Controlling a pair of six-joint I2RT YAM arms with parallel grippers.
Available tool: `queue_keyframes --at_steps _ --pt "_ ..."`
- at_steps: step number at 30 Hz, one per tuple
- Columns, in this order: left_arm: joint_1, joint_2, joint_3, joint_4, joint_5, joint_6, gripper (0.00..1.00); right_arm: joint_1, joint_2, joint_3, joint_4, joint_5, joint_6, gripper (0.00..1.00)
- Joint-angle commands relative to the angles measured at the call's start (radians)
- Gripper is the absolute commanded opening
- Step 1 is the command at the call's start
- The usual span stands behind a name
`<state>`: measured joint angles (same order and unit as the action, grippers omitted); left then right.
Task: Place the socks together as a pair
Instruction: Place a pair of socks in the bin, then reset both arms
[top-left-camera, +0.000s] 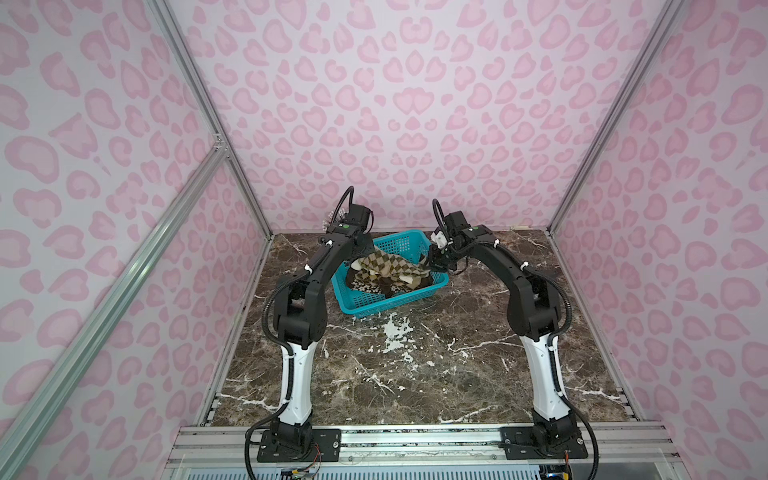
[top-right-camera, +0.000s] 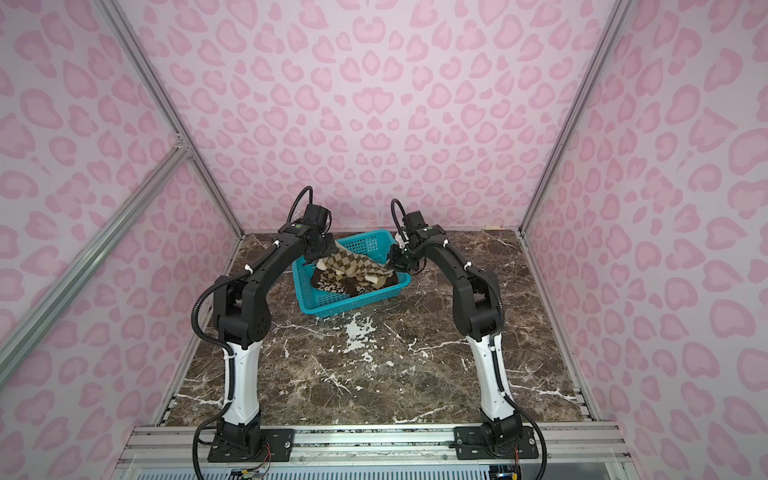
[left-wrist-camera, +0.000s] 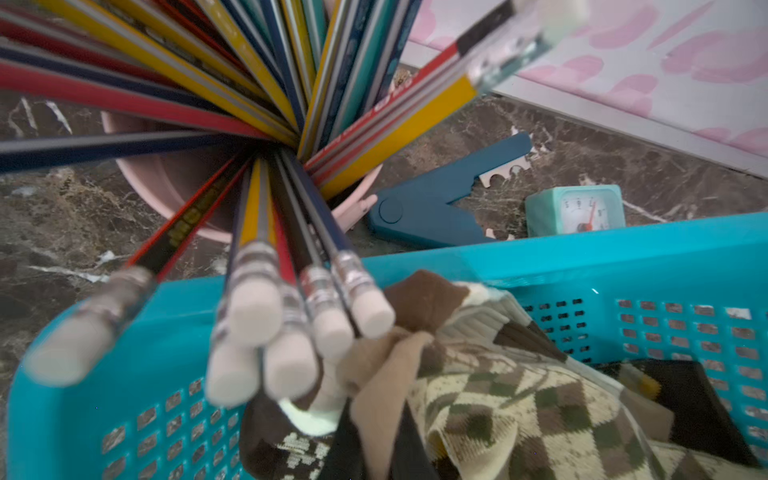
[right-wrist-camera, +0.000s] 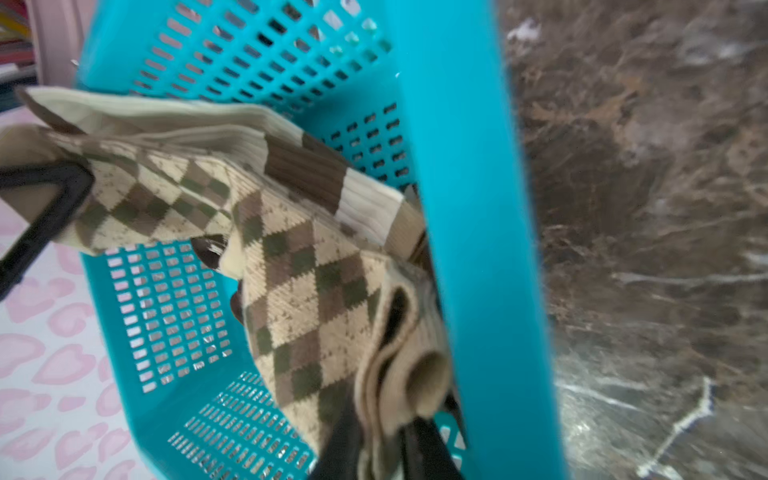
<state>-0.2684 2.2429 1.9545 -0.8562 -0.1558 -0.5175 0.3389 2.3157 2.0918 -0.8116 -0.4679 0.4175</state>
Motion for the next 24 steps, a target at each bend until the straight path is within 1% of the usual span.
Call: queue_keyframes --at_steps 1,2,3,4,5,8,13,15,17,18,20,22,24 --pt "-0.002 -0.008 -0.008 0.003 -0.038 -0.008 0.48 -0.006 -0.015 -0.003 -0.035 0.052 -0.012 0.47" --pt "-0.002 -0.02 -0.011 0.008 -0.04 -0.011 0.54 -0.008 -0.021 -0.003 -0.034 0.054 -0.011 0.5" --pt "-0.003 -0.035 -0.013 0.016 -0.041 -0.017 0.71 -0.011 -0.021 -0.003 -0.034 0.06 -0.011 0.52" --pt "-0.004 -0.054 -0.013 0.023 -0.038 -0.022 0.81 -0.012 -0.055 -0.005 -0.03 0.071 -0.009 0.53" --pt "-0.004 -0.071 -0.015 0.032 -0.034 -0.026 0.98 -0.012 -0.072 -0.011 -0.023 0.077 -0.009 0.54" --pt "-0.007 -0.126 -0.014 0.047 -0.011 -0.046 0.98 -0.021 -0.126 -0.028 0.001 0.087 -0.006 0.58" --pt "-0.017 -0.24 -0.045 0.061 0.026 -0.072 0.98 -0.03 -0.212 -0.056 0.002 0.099 -0.033 0.76" --pt "-0.019 -0.314 -0.089 0.092 0.042 -0.076 0.98 -0.035 -0.278 -0.118 0.027 0.107 -0.055 0.81" --pt "-0.019 -0.427 -0.186 0.16 0.045 -0.082 0.98 -0.053 -0.382 -0.247 0.1 0.107 -0.073 0.87" --pt "-0.019 -0.511 -0.262 0.222 0.045 -0.084 0.98 -0.068 -0.451 -0.339 0.159 0.109 -0.083 0.9" --pt "-0.017 -0.688 -0.461 0.376 0.045 -0.097 0.98 -0.111 -0.582 -0.514 0.275 0.105 -0.097 0.95" --pt "-0.016 -0.877 -0.671 0.528 0.014 -0.105 0.98 -0.171 -0.703 -0.676 0.37 0.095 -0.122 0.98" --pt "0.004 -0.989 -0.822 0.576 -0.034 -0.122 0.98 -0.222 -0.801 -0.829 0.445 0.122 -0.159 0.98"
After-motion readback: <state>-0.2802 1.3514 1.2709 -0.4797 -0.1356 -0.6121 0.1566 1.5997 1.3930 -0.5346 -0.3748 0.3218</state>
